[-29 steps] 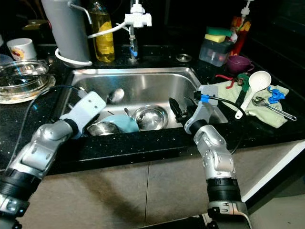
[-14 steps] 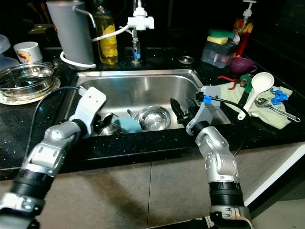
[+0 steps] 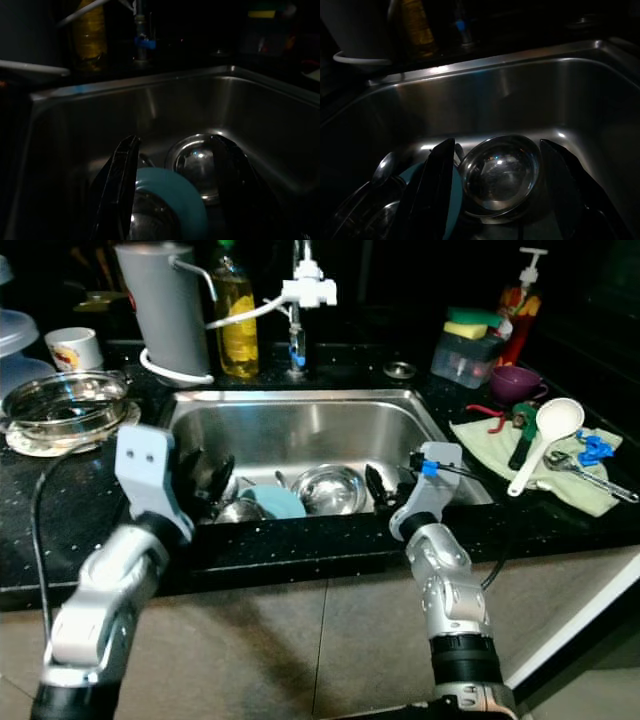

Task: Kitchen organization

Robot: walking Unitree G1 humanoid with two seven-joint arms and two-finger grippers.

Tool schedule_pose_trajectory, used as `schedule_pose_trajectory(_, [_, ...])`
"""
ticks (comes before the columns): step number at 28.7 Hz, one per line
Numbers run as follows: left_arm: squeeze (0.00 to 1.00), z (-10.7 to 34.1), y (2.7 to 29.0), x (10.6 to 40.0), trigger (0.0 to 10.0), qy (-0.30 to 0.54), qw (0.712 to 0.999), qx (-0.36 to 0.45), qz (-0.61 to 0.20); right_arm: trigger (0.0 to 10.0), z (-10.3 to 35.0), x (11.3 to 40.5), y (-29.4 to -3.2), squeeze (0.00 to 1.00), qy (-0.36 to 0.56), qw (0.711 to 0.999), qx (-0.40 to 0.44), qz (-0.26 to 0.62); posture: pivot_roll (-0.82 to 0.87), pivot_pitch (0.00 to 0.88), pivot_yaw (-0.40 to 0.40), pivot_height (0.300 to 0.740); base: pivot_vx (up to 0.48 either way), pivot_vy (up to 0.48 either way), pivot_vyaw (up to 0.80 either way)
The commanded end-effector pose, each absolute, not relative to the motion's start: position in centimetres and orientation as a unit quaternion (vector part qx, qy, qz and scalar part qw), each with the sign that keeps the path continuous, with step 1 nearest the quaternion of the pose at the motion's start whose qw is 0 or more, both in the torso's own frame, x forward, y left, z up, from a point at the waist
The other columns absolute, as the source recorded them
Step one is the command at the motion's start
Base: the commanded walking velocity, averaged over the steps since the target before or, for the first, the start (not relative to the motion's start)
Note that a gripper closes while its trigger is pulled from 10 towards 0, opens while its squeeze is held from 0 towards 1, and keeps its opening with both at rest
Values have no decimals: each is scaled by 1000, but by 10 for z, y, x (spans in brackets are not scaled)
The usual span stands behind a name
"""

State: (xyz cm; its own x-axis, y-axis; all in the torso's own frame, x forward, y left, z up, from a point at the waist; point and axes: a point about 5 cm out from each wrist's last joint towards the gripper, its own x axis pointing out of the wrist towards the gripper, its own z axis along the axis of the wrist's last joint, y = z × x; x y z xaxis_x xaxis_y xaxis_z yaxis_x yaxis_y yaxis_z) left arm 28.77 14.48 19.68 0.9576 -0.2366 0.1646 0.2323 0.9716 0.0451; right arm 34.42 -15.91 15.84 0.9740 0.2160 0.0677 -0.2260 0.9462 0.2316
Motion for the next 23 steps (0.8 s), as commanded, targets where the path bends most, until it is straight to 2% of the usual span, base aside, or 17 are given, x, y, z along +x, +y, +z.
schedule_pose_trajectory(1, [0,193,141,283,10000,-76,989,10,-122,10000,151,343,-165,0,-14,989,109,98,94,0,-92,740,-240,0,0])
schedule_pose_trajectory(5, [0,185,141,274,10000,-62,991,9,-120,10000,147,341,-168,0,-14,988,113,100,99,0,-92,740,0,0,0])
schedule_pose_trajectory(12, [0,186,143,267,10000,-60,991,8,-117,10000,152,330,-166,0,-52,964,200,169,97,0,-86,740,0,0,0])
schedule_pose_trajectory(20, [0,189,141,265,10000,-66,990,7,-123,10000,163,310,-137,0,-75,920,229,308,91,0,-86,740,0,0,0])
schedule_pose_trajectory(23, [0,189,140,263,10000,-67,990,7,-125,10000,161,306,-133,0,-72,913,230,330,92,0,-87,740,-162,0,0])
